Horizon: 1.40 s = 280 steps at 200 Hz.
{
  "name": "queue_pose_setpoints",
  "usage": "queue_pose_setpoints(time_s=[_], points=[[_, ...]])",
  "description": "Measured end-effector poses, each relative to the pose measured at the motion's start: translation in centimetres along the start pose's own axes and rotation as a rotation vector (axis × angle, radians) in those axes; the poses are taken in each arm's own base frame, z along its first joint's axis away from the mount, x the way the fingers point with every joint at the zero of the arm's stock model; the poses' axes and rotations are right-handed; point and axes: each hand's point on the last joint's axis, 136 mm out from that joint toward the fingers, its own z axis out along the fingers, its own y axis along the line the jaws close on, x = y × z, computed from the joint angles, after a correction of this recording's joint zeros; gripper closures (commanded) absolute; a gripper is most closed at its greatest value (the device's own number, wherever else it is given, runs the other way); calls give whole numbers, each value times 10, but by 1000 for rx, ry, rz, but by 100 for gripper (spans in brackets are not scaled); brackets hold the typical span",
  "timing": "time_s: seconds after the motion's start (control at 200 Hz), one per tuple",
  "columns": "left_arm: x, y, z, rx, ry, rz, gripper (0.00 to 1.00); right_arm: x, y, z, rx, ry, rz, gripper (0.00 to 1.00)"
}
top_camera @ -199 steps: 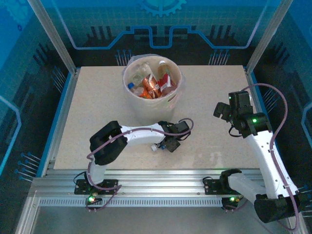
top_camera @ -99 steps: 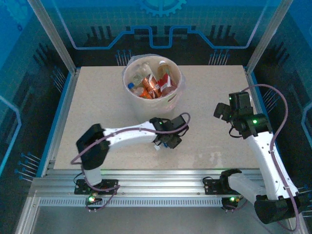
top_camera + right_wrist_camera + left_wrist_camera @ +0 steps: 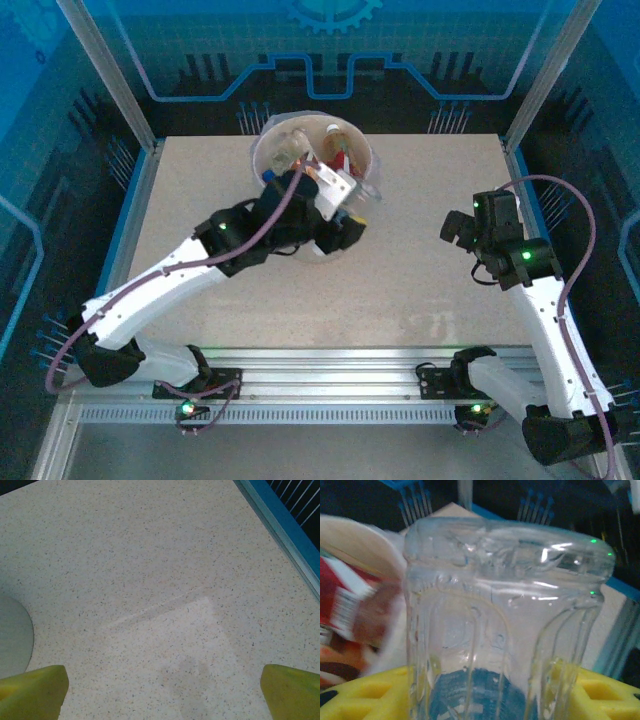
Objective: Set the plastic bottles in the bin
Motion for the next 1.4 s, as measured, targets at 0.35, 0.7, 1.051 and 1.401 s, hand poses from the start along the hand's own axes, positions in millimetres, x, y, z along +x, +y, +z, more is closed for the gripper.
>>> queue_pose_setpoints(time_s=[0.35, 0.7, 1.051, 1.401], points=[[-83, 112, -32, -250, -197, -17, 45, 0, -1, -2, -4, -7, -5, 0], [-73, 204, -20, -418, -126, -198, 45, 1, 0, 1, -2, 6, -8, 0], [-39, 225, 9, -396, 2, -393, 41, 2, 3, 5, -5, 15, -11, 0], [-11, 237, 20, -408, 105, -493, 34, 3, 4, 7, -11, 24, -12, 0]])
